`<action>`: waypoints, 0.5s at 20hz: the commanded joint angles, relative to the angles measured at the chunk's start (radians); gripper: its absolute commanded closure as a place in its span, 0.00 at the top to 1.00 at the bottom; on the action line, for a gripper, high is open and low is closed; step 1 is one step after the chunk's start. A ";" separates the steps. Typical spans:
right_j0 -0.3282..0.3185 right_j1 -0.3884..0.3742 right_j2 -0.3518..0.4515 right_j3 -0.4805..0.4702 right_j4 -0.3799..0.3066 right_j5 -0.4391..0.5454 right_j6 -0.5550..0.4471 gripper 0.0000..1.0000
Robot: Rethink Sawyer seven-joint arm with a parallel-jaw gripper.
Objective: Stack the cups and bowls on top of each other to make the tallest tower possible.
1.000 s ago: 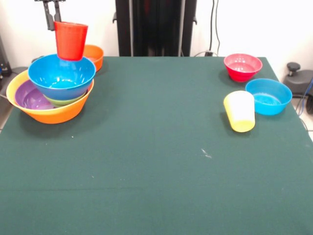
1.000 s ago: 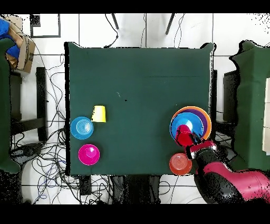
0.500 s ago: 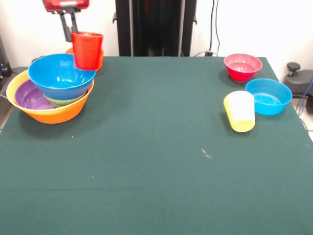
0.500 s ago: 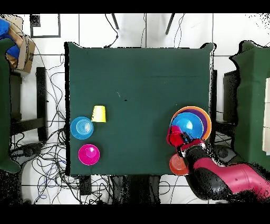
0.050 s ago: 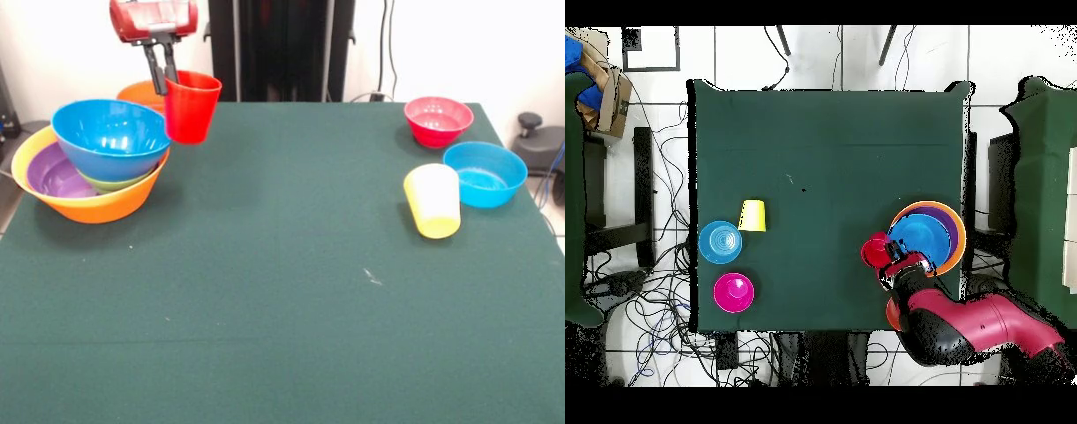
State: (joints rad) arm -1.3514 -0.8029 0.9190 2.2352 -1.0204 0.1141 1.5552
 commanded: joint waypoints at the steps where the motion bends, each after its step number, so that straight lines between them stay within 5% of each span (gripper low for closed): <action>1: 0.013 0.076 -0.085 -0.061 -0.055 -0.006 0.060 0.00; 10: -0.176 0.009 0.190 0.027 0.209 0.211 -0.118 0.00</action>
State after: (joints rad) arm -1.5068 -0.7906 0.9960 2.2355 -0.9004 0.1474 1.5552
